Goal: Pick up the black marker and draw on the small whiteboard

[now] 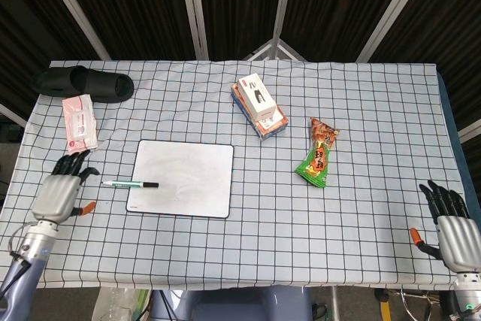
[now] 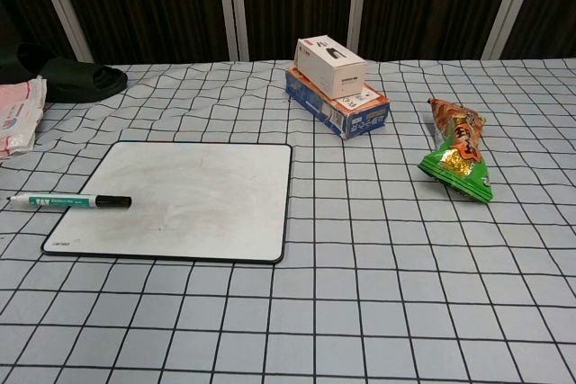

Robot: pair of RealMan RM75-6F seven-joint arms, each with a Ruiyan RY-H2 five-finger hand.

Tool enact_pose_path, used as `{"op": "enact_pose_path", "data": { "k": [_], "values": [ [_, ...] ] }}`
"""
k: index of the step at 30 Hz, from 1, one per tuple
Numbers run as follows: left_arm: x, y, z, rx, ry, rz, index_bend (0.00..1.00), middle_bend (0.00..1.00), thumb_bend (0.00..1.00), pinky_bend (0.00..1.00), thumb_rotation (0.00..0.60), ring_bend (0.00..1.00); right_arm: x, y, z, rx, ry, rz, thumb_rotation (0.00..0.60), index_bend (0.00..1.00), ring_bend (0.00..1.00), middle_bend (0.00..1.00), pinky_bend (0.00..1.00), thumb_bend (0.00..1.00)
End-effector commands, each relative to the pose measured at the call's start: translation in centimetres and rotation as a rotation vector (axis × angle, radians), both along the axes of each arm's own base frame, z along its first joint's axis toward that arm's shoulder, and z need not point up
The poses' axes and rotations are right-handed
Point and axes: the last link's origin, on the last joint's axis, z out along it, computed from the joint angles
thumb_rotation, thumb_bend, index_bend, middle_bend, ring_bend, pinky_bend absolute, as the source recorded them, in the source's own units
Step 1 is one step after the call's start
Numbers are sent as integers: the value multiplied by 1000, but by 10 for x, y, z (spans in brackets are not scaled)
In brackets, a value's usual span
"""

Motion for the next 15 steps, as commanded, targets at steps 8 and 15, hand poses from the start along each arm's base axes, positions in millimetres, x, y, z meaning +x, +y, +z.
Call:
{"op": "enact_pose_path", "data": {
  "k": [8, 15],
  "values": [
    [18, 42, -51, -90, 59, 26, 421, 0, 368, 0, 600, 0, -2, -1, 0, 1, -14, -9, 600, 0, 0, 0, 0, 354],
    [20, 51, -69, -117, 99, 39, 430, 0, 386, 0, 600, 0, -2, -2, 0, -1, -19, -12, 600, 0, 0, 0, 0, 354]
  ]
}}
